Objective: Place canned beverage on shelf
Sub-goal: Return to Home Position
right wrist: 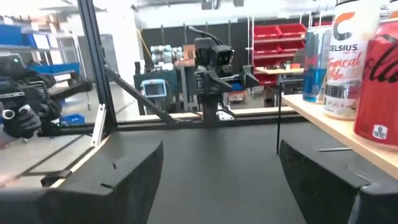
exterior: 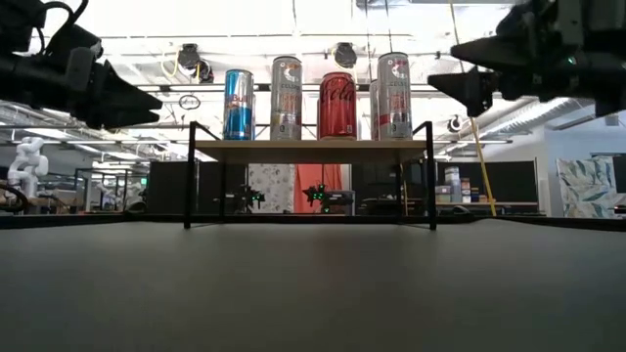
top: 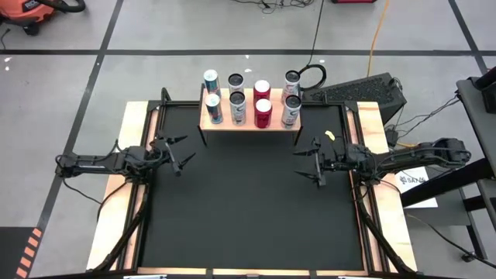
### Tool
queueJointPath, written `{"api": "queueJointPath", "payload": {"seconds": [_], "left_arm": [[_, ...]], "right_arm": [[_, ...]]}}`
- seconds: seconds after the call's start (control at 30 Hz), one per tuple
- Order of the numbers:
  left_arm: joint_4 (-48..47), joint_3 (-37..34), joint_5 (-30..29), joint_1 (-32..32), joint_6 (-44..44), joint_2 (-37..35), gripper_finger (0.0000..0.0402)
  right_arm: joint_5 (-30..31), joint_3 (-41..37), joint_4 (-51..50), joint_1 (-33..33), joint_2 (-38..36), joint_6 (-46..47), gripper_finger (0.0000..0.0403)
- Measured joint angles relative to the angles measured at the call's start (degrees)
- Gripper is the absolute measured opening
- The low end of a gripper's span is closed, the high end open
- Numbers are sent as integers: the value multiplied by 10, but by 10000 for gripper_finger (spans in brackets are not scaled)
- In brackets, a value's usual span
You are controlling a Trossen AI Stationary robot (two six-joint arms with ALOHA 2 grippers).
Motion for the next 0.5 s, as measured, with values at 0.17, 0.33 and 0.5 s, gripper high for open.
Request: {"api": "queueJointPath", "payload": {"seconds": [0.17, 0.33, 0.5], "left_arm": [[14, -2, -19, 0, 14, -7, 380], [34, -7, -20, 0, 15, -14, 380], [36, -9, -26, 0, 18, -15, 380]], "right_arm": [[1, -49, 95, 0, 1, 4, 306], [1, -59, 127, 0, -4, -16, 306], [1, -59, 152, -1, -18, -55, 306]]}}
